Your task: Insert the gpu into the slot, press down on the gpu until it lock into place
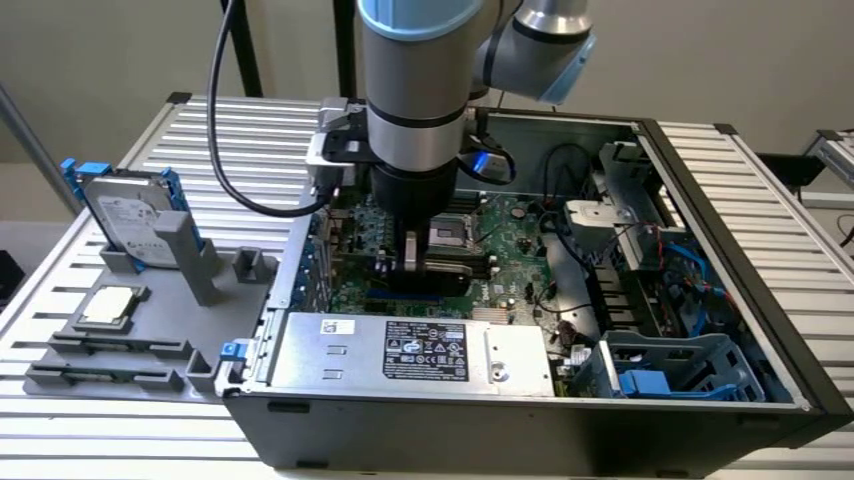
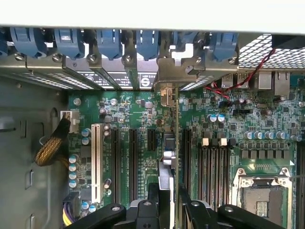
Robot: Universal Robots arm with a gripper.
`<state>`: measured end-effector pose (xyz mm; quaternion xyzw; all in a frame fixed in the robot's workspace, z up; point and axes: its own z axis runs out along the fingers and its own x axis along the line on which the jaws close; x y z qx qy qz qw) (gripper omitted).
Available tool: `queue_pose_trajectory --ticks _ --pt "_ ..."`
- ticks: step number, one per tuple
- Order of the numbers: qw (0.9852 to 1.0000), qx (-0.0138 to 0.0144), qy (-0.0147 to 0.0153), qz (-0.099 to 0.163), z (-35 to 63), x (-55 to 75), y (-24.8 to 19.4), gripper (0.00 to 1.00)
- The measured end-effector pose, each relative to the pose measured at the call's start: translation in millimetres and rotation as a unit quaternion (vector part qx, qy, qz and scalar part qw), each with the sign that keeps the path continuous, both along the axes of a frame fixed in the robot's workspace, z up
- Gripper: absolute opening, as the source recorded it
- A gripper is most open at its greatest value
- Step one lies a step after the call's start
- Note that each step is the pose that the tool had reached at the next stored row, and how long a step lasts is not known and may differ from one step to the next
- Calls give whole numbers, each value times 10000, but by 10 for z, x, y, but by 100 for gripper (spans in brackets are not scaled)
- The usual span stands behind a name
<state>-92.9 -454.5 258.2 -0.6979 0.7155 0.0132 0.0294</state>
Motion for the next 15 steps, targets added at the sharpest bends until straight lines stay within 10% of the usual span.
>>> queue_pose_trajectory --ticks 15 --pt "10000 0 2 24 -67 -21 1 26"
